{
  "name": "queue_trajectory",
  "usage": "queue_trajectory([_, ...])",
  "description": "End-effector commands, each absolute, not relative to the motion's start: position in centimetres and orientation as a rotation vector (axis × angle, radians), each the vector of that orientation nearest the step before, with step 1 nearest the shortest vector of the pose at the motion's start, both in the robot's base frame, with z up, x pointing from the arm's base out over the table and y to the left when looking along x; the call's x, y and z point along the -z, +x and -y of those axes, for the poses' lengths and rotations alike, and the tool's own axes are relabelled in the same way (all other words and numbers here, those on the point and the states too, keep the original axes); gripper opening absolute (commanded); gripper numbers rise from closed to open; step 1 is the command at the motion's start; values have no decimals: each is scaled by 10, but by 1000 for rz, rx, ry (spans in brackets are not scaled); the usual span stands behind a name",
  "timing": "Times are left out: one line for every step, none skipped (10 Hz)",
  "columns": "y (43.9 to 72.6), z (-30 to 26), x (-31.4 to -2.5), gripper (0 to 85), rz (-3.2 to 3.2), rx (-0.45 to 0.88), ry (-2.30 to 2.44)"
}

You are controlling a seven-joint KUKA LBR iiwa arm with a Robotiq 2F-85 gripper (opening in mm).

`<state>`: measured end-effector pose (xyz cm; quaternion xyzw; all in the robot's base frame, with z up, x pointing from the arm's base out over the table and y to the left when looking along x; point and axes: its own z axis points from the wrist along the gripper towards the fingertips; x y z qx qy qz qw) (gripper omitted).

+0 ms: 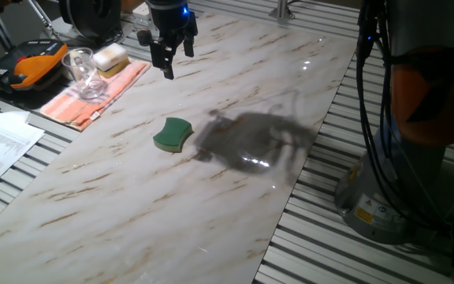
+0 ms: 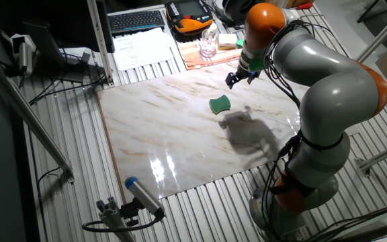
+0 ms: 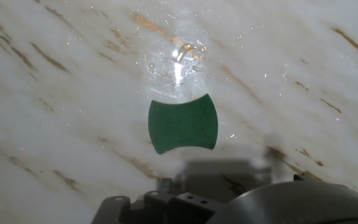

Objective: Clean the tabletop with a sponge

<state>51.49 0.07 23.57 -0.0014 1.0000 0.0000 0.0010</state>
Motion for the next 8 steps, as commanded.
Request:
queue_trajectory([515,-1,-236,0,-3140,0,-4])
queue_trajectory([515,-1,-237,0,-3220,29,139])
queue_trajectory([516,-1,-240,0,-3224,28,141])
queue_trajectory([516,-2,-242,0,-3225,31,141])
queue_trajectory([516,-2,-242,0,-3225,31,144])
queue_trajectory([517,-2,-241,0,-3224,31,143])
queue_trajectory([516,-2,-241,0,-3224,31,143])
queue_trajectory([516,-2,-241,0,-3224,31,143])
